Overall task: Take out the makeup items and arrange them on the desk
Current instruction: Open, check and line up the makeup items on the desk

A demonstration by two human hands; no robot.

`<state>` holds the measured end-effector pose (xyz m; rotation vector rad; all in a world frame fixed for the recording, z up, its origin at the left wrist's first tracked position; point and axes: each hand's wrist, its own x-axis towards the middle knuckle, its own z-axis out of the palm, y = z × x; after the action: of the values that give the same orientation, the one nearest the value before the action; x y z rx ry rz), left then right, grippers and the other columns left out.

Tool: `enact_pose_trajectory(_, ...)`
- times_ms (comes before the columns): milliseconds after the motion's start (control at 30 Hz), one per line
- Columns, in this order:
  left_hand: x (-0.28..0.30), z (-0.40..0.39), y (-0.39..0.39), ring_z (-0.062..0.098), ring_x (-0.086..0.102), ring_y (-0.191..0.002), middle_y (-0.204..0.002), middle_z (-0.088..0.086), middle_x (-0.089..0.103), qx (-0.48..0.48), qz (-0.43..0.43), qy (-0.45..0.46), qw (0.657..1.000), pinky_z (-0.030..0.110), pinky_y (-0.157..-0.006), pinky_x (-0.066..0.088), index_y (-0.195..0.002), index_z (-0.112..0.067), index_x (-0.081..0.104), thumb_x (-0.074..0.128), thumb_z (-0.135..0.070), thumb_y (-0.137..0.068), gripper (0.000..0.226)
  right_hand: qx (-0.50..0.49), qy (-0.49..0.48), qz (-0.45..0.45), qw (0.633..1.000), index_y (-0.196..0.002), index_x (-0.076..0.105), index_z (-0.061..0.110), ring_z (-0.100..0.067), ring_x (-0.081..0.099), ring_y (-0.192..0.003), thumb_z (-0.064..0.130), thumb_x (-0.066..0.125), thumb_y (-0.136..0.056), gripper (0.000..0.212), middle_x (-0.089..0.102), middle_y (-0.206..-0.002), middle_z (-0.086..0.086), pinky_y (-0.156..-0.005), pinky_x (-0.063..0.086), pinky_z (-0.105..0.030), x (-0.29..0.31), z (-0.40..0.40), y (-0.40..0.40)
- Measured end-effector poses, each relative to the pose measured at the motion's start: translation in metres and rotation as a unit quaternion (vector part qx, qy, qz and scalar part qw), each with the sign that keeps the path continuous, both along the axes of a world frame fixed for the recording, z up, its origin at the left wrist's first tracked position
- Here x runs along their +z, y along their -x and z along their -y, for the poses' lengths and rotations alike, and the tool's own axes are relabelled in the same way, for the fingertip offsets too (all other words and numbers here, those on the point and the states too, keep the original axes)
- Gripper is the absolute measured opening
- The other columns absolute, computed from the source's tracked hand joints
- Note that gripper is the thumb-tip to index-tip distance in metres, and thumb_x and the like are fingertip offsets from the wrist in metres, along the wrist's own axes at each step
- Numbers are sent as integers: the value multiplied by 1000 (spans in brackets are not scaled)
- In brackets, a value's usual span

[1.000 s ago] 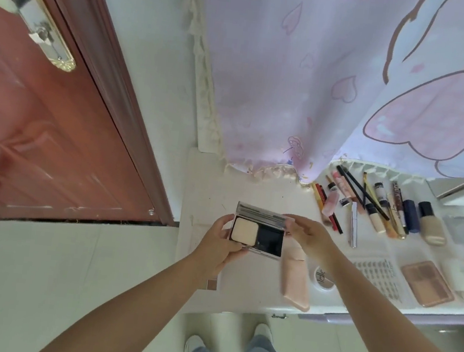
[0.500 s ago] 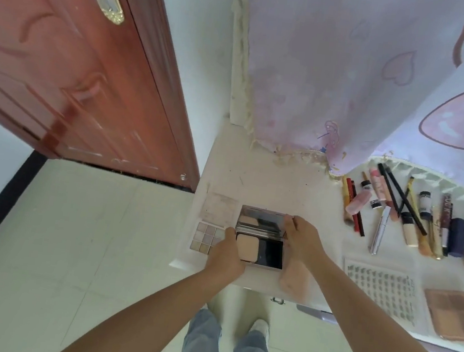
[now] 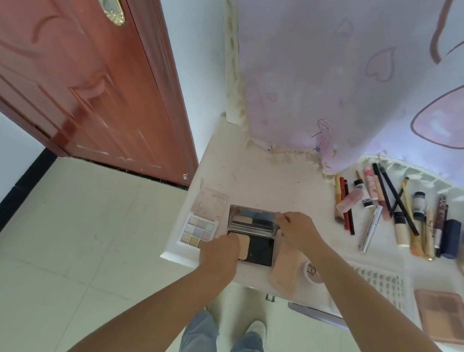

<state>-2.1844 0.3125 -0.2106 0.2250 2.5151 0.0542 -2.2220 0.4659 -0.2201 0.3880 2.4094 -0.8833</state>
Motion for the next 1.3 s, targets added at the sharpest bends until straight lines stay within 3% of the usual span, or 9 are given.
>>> enact_pose_trajectory(133,5,1,-4,24,58,-109,-120,11,57,-40,-18,13,999,27,-90,46,-124,-5,45,49,-4,-91,33,26,-9,-17,999,-96,59,-2,-18,47,-78,28,30,-99,42,51,-84,-9,-76,33,-23,1,-1,-8)
enact_pose_trajectory(300,6,6,-9,25,56,-111,-122,13,56,-51,-29,7,998,29,-91,46,-121,-3,48,46,0,-91,31,52,-21,-29,998,-100,60,-4,-21,46,-79,25,28,-99,43,53,-87,-15,-69,37,-25,4,-1,-9)
enact_pose_trajectory(400,3,7,-12,25,55,-112,-122,14,55,-48,-34,7,998,28,-91,45,-122,-4,48,46,1,-90,32,52,-11,-30,998,-106,59,-5,-21,48,-84,22,28,-99,42,61,-108,-21,-82,40,-30,4,-5,-13)
enact_pose_trajectory(467,1,8,-13,25,55,-113,-122,13,55,-43,-39,4,998,28,-92,45,-123,-4,47,47,1,-90,33,40,-13,-52,998,-108,59,-4,-23,52,-91,19,30,-98,38,60,-114,-21,-80,37,-27,3,-10,-16)
enact_pose_trajectory(600,-3,9,-16,23,55,-111,-121,12,55,-27,-57,-3,998,27,-91,46,-123,-7,46,49,-2,-90,33,136,-151,-54,978,-128,45,11,-26,44,-119,20,42,-93,37,49,-130,-9,-97,39,-33,0,-24,-22)
enact_pose_trajectory(700,-4,10,-22,21,54,-110,-120,9,54,-14,-76,-9,997,27,-89,46,-122,-8,46,46,-8,-93,29,181,-190,9,965,-130,38,12,-26,46,-114,32,45,-91,45,42,-127,-10,-92,42,-34,-8,-26,-27)
enact_pose_trajectory(967,-3,15,-39,19,53,-114,-123,5,52,27,-84,-31,996,26,-92,46,-123,-11,44,40,-19,-97,27,15,-21,23,999,-123,45,7,-26,50,-109,19,56,-87,39,51,-124,-12,-77,37,-24,-9,-20,-23)
enact_pose_trajectory(1133,10,7,-39,19,53,-115,-126,4,53,58,-95,-81,990,27,-94,44,-126,-12,45,38,-29,-98,34,-79,60,8,995,-102,47,7,-17,47,-68,10,57,-84,21,50,-94,-12,-52,39,-21,20,-36,-18)
enact_pose_trajectory(1300,47,-27,-19,23,54,-111,-123,7,55,85,-105,-176,975,31,-91,45,-125,-9,44,44,-46,-92,49,-159,160,-24,974,-105,50,12,-16,44,-54,5,54,-87,19,46,-70,-7,-41,42,-19,70,-49,-17)
